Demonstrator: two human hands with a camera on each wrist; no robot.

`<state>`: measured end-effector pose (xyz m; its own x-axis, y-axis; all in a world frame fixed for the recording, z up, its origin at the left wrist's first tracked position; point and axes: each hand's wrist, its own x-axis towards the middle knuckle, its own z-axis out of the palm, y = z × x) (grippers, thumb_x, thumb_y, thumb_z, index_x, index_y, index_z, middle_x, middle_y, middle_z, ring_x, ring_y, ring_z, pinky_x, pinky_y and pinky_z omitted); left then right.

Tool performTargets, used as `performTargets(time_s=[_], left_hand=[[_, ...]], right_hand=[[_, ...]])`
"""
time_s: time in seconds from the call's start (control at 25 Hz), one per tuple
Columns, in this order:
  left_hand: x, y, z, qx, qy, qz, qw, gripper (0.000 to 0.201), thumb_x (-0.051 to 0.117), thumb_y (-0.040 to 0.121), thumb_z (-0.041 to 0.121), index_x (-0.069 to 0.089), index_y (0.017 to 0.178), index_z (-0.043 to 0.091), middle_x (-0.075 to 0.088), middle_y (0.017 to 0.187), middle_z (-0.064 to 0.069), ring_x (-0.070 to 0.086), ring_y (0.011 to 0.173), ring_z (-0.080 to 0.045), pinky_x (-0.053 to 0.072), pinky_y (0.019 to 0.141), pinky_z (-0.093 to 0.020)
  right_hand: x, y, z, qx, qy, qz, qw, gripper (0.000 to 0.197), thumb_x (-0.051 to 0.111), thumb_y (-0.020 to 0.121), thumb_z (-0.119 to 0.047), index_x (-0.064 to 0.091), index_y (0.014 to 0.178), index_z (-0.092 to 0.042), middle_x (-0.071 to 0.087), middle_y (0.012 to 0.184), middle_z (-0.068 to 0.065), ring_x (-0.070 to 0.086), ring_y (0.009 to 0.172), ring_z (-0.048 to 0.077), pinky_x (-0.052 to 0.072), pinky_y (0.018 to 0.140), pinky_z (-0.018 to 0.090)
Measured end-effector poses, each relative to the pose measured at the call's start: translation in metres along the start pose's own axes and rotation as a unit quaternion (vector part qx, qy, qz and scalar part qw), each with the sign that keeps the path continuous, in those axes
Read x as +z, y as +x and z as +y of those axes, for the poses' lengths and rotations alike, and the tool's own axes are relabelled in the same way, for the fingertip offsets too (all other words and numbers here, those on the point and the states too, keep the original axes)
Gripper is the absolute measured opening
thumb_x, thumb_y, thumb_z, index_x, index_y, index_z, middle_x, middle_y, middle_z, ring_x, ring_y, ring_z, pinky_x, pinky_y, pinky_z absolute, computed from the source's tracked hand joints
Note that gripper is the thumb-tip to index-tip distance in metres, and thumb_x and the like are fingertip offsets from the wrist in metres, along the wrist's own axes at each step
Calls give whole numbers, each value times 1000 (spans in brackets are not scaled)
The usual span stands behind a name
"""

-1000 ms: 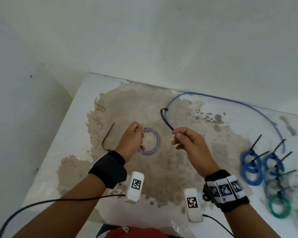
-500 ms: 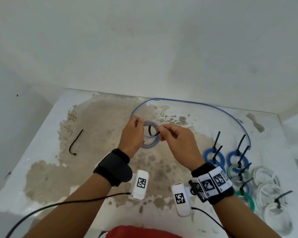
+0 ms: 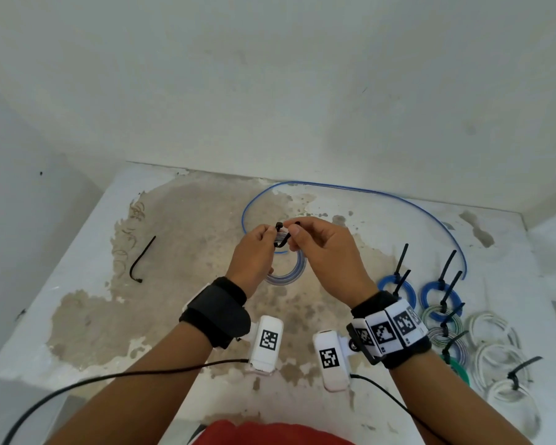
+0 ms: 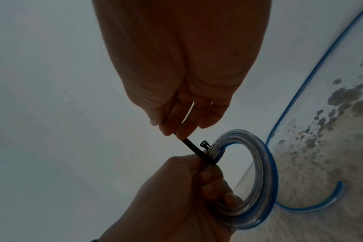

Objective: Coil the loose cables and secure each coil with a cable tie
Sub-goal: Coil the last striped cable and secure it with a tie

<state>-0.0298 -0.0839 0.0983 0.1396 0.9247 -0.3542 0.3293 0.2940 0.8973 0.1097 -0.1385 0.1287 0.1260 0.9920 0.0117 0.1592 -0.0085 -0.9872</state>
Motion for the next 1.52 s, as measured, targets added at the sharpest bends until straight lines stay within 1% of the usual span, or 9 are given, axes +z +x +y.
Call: performTargets(time_s=[0.24,0.4,0.52,0.64,0.76,0.84,1.2,1.4,1.52], left_hand=[[1,-5,0,-8,-20,5,1000,32,43,105,30,55,76,24,48,64,4,45,56,-14,45,57,-32],[1,-8,-4,-1,-20,0,1000,29,43,105,33,62,87,21,50,64,6,46,56,-13,46,57,-32],[1,-11,-5,5,-20,8,1000,29,44,105,35,65,93,19,50,61,7,46,55,-12,46,55,-31],[3,-11,-8,17,-13,21,1000,29,44,105,38,66,94,23,55,66,3,48,57,-13,48,54,-32],[3,-12,-12,47,10,37,998,29,44,104,41,67,94,28,63,77,-8,50,63,-15,51,62,-44],[3,-14,-12,63,15,48,997,28,44,104,41,67,93,28,62,75,-3,50,62,-15,51,65,-48],[4,-22,-11,105,21,45,993,26,43,106,36,67,99,27,61,71,13,49,58,-7,43,61,-30],[1,-28,-9,182,59,51,980,23,45,106,27,67,106,23,69,85,8,60,75,-12,46,65,-20],[-1,-29,-10,223,80,47,970,21,46,106,22,67,110,21,68,83,8,61,73,-14,47,65,-22]], right_hand=[[10,-1,4,3,1,11,1000,18,60,102,-25,74,104,-36,74,104,-10,69,100,7,53,90,27],[13,-2,7,29,61,31,997,16,60,102,-19,72,109,-25,77,99,-1,73,96,12,56,90,26],[14,-2,6,64,88,63,992,6,66,98,-21,65,104,-20,78,89,3,75,81,12,58,82,25],[12,-2,6,95,57,66,992,14,69,96,-28,67,100,-15,78,83,4,67,65,9,54,66,26],[10,0,5,125,44,53,990,17,70,95,-29,71,96,-12,77,83,7,64,63,9,46,56,25],[8,1,3,142,34,37,989,14,70,95,-27,71,93,-13,77,83,7,64,64,9,45,53,23],[7,5,-4,166,27,25,986,20,71,95,-26,72,94,-7,75,77,1,58,58,7,49,50,24],[7,5,-7,196,69,21,978,19,70,96,-23,71,103,-5,74,77,0,59,58,5,53,54,24],[4,6,-9,230,123,13,965,18,70,96,-19,69,112,-12,75,83,3,59,59,5,56,58,24]])
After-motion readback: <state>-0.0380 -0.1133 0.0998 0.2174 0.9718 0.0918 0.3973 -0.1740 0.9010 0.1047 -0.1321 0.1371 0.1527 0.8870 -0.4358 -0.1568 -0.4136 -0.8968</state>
